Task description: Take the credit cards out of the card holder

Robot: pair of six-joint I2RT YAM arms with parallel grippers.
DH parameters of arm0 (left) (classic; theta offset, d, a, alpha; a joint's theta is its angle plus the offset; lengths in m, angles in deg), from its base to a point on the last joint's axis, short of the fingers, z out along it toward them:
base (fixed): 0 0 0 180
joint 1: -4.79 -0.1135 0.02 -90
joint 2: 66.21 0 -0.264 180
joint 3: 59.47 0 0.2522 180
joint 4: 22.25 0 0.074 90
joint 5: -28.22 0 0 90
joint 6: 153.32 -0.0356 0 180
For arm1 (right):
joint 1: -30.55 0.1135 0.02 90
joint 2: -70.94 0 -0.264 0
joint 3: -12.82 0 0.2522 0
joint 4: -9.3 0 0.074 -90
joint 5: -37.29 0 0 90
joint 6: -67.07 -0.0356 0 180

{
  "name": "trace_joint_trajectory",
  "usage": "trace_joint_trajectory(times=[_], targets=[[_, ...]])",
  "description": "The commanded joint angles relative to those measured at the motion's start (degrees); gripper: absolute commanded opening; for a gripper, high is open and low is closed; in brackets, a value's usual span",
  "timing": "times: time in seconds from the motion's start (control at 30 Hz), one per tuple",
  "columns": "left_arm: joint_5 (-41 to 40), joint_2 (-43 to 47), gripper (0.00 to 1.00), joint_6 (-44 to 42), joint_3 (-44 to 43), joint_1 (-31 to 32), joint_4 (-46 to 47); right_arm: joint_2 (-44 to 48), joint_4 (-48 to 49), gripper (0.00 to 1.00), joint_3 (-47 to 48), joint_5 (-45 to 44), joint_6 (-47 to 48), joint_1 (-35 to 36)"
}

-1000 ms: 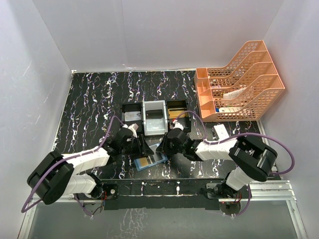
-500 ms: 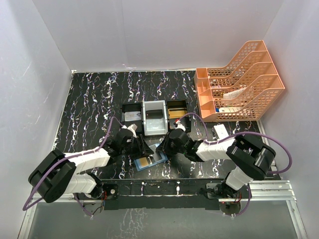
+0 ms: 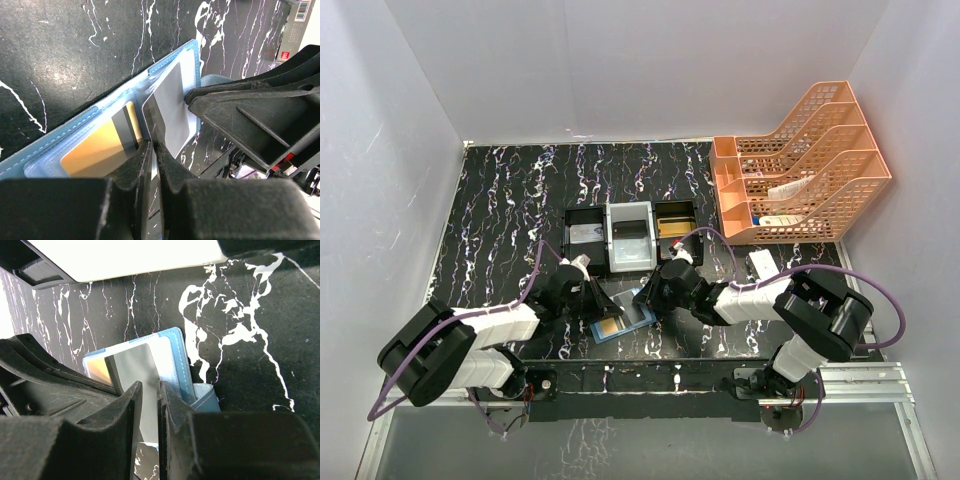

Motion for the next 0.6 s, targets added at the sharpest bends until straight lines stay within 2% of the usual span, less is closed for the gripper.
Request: trace_joint_trajectory(times=[0.0,0.07,0.57], targets=[[-0.04,0.98,0.04,0.35,0.03,0.2,1.33,-0.85,-7.69,0.18,-2.37,-1.99,0.96,-0.06],[-0.03,1.45,0.0,0.26,-0.14,0.2,0.58,-0.4,-7.69,0.18,-2.55,-2.34,0.82,-0.11],[-1.88,5.71,0.0,-2.66,-2.1,0.2,-9.53,3.55,-7.87,0.19,-2.63,-4.06,2.24,-0.07]])
